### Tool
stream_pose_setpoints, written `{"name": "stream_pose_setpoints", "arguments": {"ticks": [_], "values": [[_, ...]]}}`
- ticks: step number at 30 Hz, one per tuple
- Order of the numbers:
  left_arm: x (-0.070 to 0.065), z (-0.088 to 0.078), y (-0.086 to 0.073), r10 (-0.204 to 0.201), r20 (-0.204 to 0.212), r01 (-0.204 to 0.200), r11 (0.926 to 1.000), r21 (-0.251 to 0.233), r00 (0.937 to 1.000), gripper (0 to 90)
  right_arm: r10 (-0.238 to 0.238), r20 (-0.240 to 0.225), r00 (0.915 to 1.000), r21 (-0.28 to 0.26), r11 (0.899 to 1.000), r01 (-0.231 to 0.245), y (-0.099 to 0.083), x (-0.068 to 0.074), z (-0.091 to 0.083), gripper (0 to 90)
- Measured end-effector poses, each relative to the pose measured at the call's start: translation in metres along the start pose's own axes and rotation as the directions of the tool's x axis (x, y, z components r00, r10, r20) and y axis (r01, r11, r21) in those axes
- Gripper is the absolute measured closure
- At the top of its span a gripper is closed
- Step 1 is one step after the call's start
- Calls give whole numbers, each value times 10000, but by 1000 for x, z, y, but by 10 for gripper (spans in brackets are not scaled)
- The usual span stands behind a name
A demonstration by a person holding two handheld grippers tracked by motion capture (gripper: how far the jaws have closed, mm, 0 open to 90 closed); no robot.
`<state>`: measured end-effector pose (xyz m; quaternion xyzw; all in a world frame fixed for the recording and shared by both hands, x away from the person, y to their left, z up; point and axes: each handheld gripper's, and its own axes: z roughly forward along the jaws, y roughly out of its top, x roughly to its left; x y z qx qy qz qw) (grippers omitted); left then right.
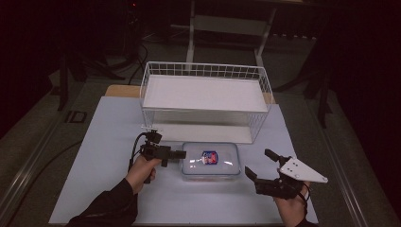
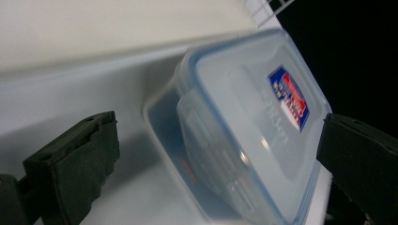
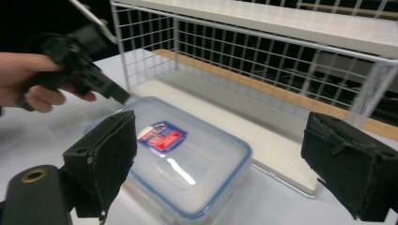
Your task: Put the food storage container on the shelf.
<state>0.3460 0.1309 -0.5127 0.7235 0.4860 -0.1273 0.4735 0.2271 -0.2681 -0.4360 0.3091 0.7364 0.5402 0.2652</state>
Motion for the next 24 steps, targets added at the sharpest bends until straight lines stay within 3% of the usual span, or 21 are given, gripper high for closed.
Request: {"name": "stream_pose_setpoints", "arguments": {"ticks": [1, 2, 4, 5, 6, 11, 12, 16, 17, 18, 19, 21, 23, 24], "values": [[0, 0, 0, 0, 0, 0, 10000, 0, 10000, 0, 0, 0, 10000, 0, 10000, 0, 0, 0, 0, 102], [4, 2, 0, -398, 307, 391, 9990, 201, 9987, 0, 12, -17, 10000, 7, 10000, -12, 0, 0, 1, 101], [9, 7, 0, -859, 449, 828, 9942, 681, 9953, 5, 135, -44, 9999, 143, 9998, -134, -1, 2, 4, 99], [9, 7, 0, -859, 449, 828, 9942, 681, 9953, 12, 135, -44, 9999, 143, 9998, -134, -1, 2, 4, 99], [13, 11, -1, -1414, 622, 1348, 9858, 1005, 9880, 13, 249, -141, 9996, 244, 9994, -245, -3, 2, 7, 99], [17, 16, -1, -1920, 572, 1836, 9748, 1271, 9797, 104, 281, -243, 9993, 371, 9989, -272, -6, 4, 8, 99], [20, 16, 0, -2205, 702, 2112, 9701, 1200, 9729, 162, 298, -259, 9992, 443, 9986, -286, -6, 4, 9, 99], [20, 17, 0, -2325, 958, 2196, 9670, 1289, 9679, 306, 306, -272, 9992, 538, 9981, -291, -7, 3, 10, 99], [20, 17, 0, -2325, 958, 2196, 9670, 1289, 9679, 306, 313, -294, 9991, 534, 9981, -297, -8, 3, 10, 99], [20, 19, -2, -2421, 1324, 2229, 9640, 1451, 9612, 345, 336, -295, 9990, 583, 9978, -318, -8, 3, 11, 101], [20, 20, -2, -2490, 1407, 2277, 9619, 1515, 9582, 369, 392, -326, 9987, 624, 9974, -371, -8, 2, 11, 106], [18, 18, -2, -2388, 1334, 2207, 9656, 1372, 9619, 377, 494, -379, 9981, 777, 9959, -464, -9, 1, 12, 112], [17, 13, -2, -2223, 1338, 2077, 9714, 1149, 9658, 487, 595, -478, 9971, 942, 9940, -548, -11, -2, 15, 126], [16, 12, -2, -2075, 1326, 1915, 9737, 1234, 9692, 500, 658, -500, 9966, 1034, 9928, -604, -12, -3, 16, 126]]}}
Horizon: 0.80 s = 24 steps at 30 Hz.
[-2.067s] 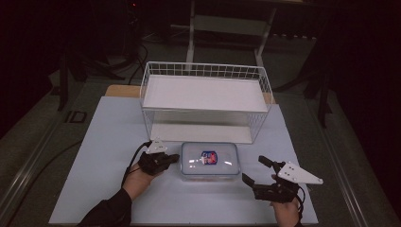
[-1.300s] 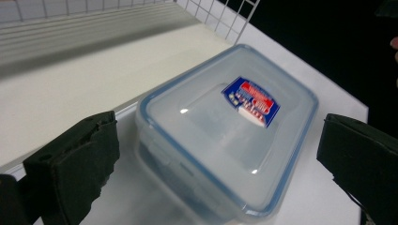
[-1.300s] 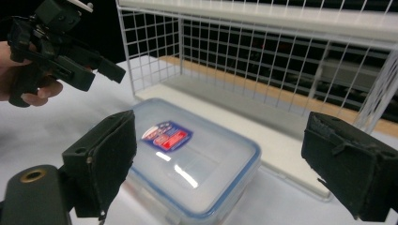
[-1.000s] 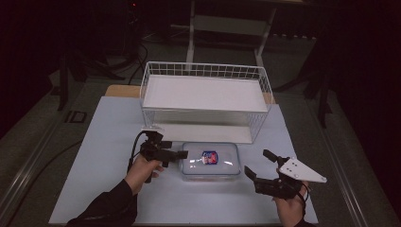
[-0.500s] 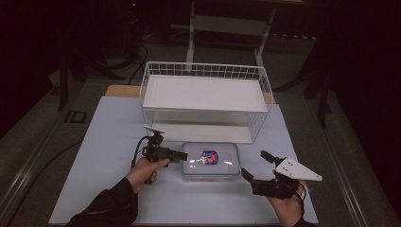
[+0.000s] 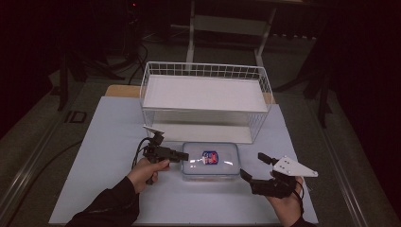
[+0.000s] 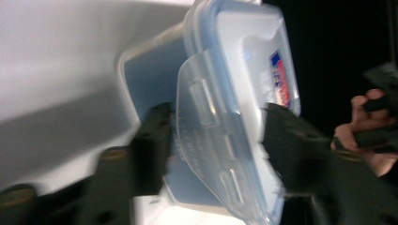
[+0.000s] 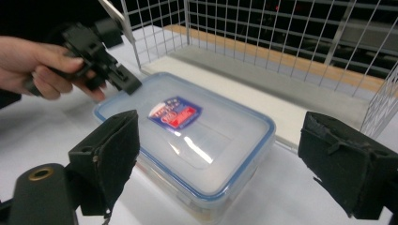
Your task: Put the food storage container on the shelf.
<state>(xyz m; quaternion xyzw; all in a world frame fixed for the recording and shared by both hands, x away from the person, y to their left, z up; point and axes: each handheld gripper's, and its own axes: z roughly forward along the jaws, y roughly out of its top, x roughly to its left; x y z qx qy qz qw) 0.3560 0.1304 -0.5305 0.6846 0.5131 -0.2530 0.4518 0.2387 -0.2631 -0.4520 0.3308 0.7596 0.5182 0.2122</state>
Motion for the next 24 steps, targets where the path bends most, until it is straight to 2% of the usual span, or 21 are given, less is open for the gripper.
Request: {"name": "stream_pose_setpoints", "arguments": {"ticks": [3, 6, 7, 11, 13, 14, 17, 19, 23, 24], "values": [[-1, 0, -2, 86, -14, -86, 10000, -13, 10000, 502, 324, -162, 9993, 193, 9993, -321, -3, -8, 5, 127], [-2, -1, -3, 187, -57, -187, 9998, -31, 9998, 503, 395, -251, 9989, 325, 9987, -387, -3, -11, 8, 127], [-3, -1, -3, 293, -69, -293, 9996, -29, 9995, 507, 683, -415, 9968, 694, 9954, -653, -4, -21, 14, 132], [-10, -3, -7, 829, -131, -830, 9965, -105, 9965, 523, 1519, -672, 9861, 1142, 9830, -1437, -8, -37, 25, 137], [-14, -5, -10, 1217, -153, -1219, 9924, -154, 9925, 527, 2084, -1095, 9719, 1496, 9701, -1912, -12, -45, 32, 151], [-15, -6, -12, 1374, -128, -1376, 9903, -202, 9904, 541, 2604, -1331, 9563, 1628, 9575, -2381, -16, -50, 36, 156], [-19, -8, -17, 1820, -92, -1822, 9829, -261, 9833, 558, 3349, -1506, 9301, 2016, 9315, -3027, -25, -57, 46, 169], [-23, -9, -20, 2124, -115, -2127, 9769, -224, 9771, 565, 3565, -1609, 9203, 2210, 9218, -3184, -29, -60, 51, 170], [-27, -10, -23, 2514, -152, -2516, 9677, -133, 9678, 576, 4113, -2028, 8886, 2636, 8969, -3550, -33, -65, 60, 213], [-28, -10, -24, 2608, -124, -2609, 9653, -91, 9653, 578, 4167, -2038, 8859, 2739, 8930, -3570, -34, -66, 62, 218]]}}
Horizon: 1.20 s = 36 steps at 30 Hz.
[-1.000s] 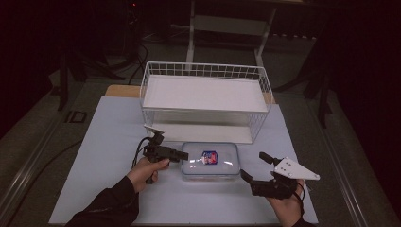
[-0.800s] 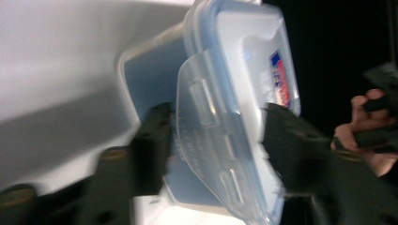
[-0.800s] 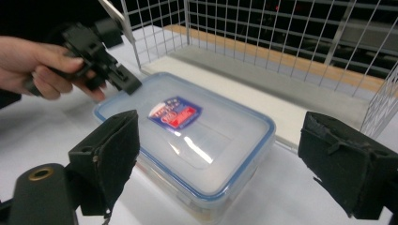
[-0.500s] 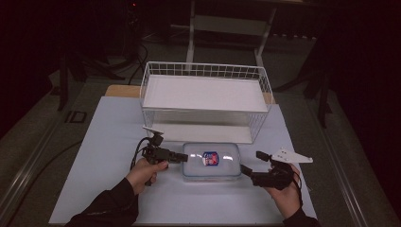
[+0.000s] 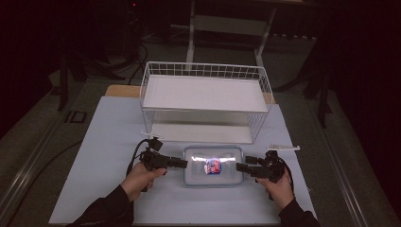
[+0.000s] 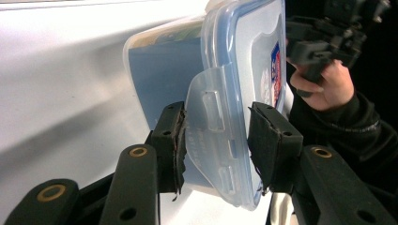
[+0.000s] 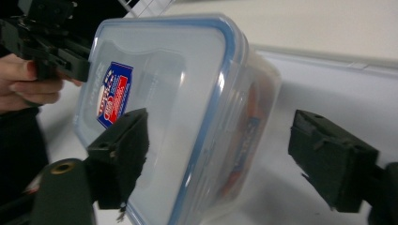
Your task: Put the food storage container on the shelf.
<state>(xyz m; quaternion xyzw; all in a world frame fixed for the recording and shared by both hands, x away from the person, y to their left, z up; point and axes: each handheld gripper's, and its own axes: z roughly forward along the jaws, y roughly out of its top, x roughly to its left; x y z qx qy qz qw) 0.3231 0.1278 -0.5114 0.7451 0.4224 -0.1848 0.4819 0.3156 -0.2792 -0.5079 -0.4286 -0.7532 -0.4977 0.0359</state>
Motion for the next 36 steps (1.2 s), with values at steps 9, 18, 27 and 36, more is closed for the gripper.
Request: {"name": "stream_pose_setpoints", "arguments": {"ticks": [9, 18, 27, 36], "values": [[1, -1, -3, 204, 183, -203, 9998, -83, 9996, 588, 509, -1267, 9906, 750, 9963, -416, 0, -8, 6, 363], [-4, -1, -6, 326, 23, -325, 9994, -151, 9995, 589, 720, -1331, 9885, 550, 9964, -652, -1, -8, -3, 499], [-15, -3, -9, 482, -226, -489, 9983, -311, 9986, 590, 666, -1054, 9922, 510, 9968, -615, -5, 2, -9, 519], [-34, -21, 3, 865, -363, -890, 9932, -757, 9956, 590, 586, -1157, 9916, 100, 9983, -579, 8, 15, -19, 522]]}}
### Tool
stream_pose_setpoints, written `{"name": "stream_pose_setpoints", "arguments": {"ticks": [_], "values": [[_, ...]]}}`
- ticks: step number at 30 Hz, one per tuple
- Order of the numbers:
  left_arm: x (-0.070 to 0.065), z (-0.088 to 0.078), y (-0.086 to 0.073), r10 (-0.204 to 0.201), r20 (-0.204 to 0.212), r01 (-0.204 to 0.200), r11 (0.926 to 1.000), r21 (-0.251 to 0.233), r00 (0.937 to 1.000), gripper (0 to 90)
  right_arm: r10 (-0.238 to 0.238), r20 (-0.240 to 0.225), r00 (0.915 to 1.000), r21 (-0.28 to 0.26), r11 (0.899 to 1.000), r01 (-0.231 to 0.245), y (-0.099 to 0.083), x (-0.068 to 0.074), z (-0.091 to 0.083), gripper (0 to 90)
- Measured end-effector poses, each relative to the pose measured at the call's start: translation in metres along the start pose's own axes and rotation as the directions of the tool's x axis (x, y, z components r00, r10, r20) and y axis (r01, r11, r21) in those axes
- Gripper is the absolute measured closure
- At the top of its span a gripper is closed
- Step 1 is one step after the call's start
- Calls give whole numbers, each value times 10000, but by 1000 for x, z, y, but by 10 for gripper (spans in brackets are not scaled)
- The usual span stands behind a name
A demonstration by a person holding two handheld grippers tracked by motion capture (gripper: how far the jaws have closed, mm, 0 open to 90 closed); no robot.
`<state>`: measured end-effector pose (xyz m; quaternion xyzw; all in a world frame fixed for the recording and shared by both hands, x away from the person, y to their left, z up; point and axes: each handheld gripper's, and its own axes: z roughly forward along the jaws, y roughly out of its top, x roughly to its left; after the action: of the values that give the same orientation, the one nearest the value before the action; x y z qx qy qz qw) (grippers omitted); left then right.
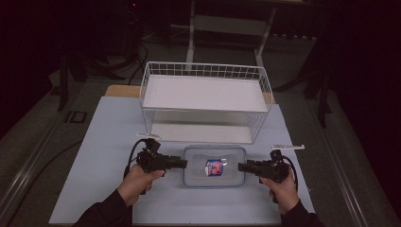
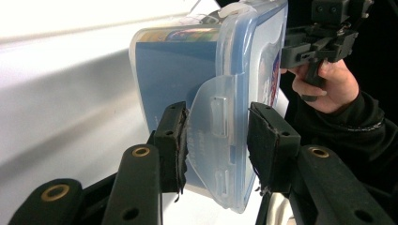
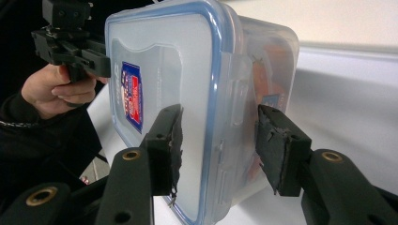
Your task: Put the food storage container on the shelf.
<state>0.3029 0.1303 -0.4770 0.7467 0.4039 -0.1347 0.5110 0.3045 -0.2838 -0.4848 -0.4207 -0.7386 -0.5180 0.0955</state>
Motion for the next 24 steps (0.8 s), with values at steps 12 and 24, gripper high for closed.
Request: {"name": "stream_pose_setpoints", "arguments": {"ticks": [12, 24], "values": [[-24, -38, 41, 474, -38, -475, 9954, -834, 9989, 595, -480, 12, 9988, -487, 9977, 479, 46, 34, -12, 522], [-47, -70, 94, 1052, -381, -1097, 9830, -1476, 9937, 596, -1131, -30, 9936, -1006, 9886, 1122, 107, 59, -23, 521]]}}
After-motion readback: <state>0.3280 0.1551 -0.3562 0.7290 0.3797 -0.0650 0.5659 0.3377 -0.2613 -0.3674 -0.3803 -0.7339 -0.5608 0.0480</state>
